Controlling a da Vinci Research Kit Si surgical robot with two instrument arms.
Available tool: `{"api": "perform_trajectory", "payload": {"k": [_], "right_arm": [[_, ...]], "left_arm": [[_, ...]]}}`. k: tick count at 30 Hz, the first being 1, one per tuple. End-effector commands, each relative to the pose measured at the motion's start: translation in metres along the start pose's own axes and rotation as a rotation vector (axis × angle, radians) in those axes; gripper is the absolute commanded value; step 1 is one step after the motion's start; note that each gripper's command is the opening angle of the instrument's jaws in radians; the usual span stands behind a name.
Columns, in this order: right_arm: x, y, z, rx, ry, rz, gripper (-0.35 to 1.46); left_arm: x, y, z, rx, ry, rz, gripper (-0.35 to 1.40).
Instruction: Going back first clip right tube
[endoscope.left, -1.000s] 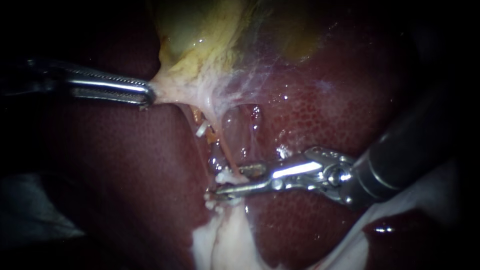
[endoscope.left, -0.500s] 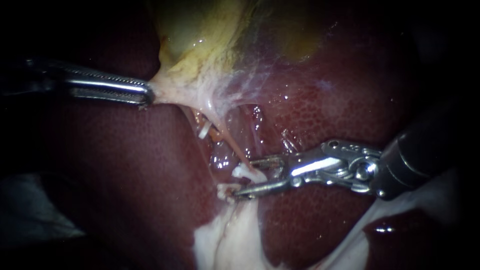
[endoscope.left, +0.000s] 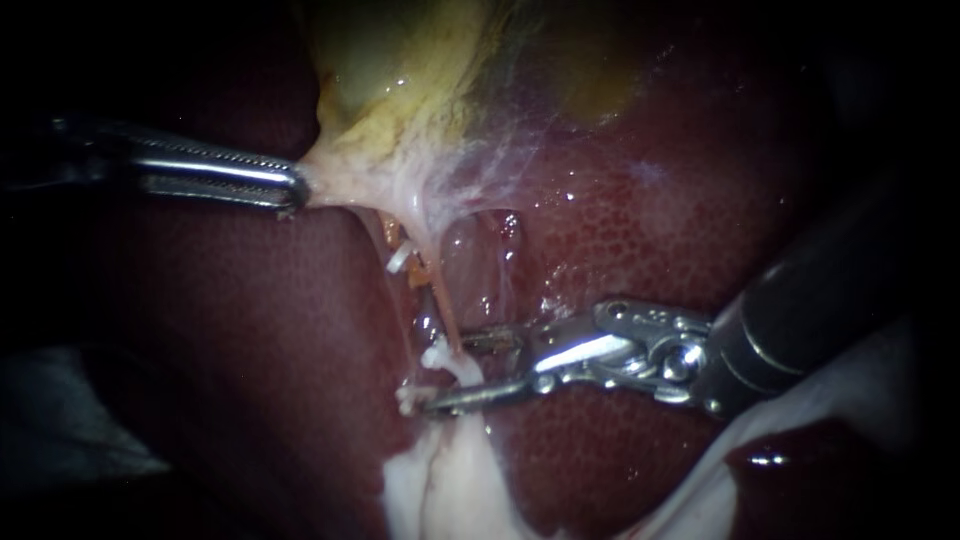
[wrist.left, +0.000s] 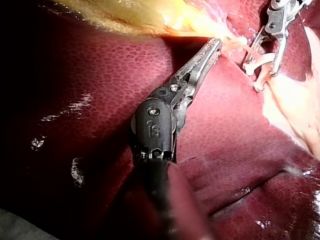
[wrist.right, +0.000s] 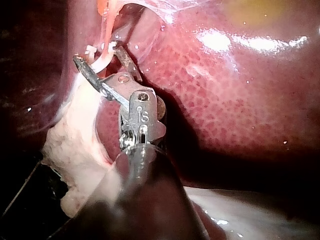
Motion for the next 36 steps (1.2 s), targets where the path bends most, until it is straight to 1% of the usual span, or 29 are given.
{"api": "perform_trajectory", "payload": {"k": [1, 4, 8, 13, 16, 18, 22, 24, 27, 31, 34, 36], "right_arm": [[0.0, 0.0, 0.0001, 0.002, -0.002, -0.012, 0.49], [0.0, 0.0, 0.0005, 0.028, 0.006, -0.043, 0.49], [-0.0002, -0.0003, 0.0009, 0.048, 0.017, -0.054, 0.5], [-0.0001, -0.0006, 0.001, 0.05, 0.017, -0.078, 0.5], [-0.0001, -0.0003, 0.0011, 0.049, 0.02, -0.083, 0.5], [0.0, 0.0, 0.001, 0.048, 0.012, -0.106, 0.49], [0.0001, 0.0007, 0.0007, -0.026, -0.017, -0.159, 0.49], [0.0002, 0.001, 0.0004, -0.072, -0.02, -0.192, 0.5], [0.0005, 0.0011, 0.0, -0.086, -0.017, -0.236, 0.5], [0.0011, 0.001, -0.0006, -0.09, -0.019, -0.266, 0.5], [0.0012, 0.0008, -0.0012, -0.09, -0.027, -0.265, 0.5], [0.0012, 0.0006, -0.0019, -0.089, -0.042, -0.288, 0.5]], "left_arm": [[0.0, 0.0, 0.0, 0.001, 0.0, 0.0, -0.35], [0.0, 0.0, 0.0001, 0.001, 0.0, 0.0, -0.35], [0.0, 0.0, 0.0001, 0.001, 0.0, 0.0, -0.35], [0.0, 0.0, 0.0001, 0.002, 0.0, 0.0, -0.35], [0.0, 0.0, 0.0001, 0.001, 0.0, 0.0, -0.35], [0.0, 0.0, 0.0001, 0.002, 0.0, 0.0, -0.35], [0.0, 0.0, 0.0001, 0.002, 0.0, 0.0, -0.35], [0.0, 0.0, 0.0001, 0.002, 0.0, 0.0, -0.35], [0.0, 0.0, 0.0001, 0.002, 0.0, 0.0, -0.35], [0.0, 0.0, 0.0001, 0.001, 0.0, 0.0, -0.35], [0.0, 0.0, 0.0, 0.001, 0.0, 0.0, -0.35], [0.0, 0.0, -0.0001, 0.0, 0.0, 0.0, -0.35]]}}
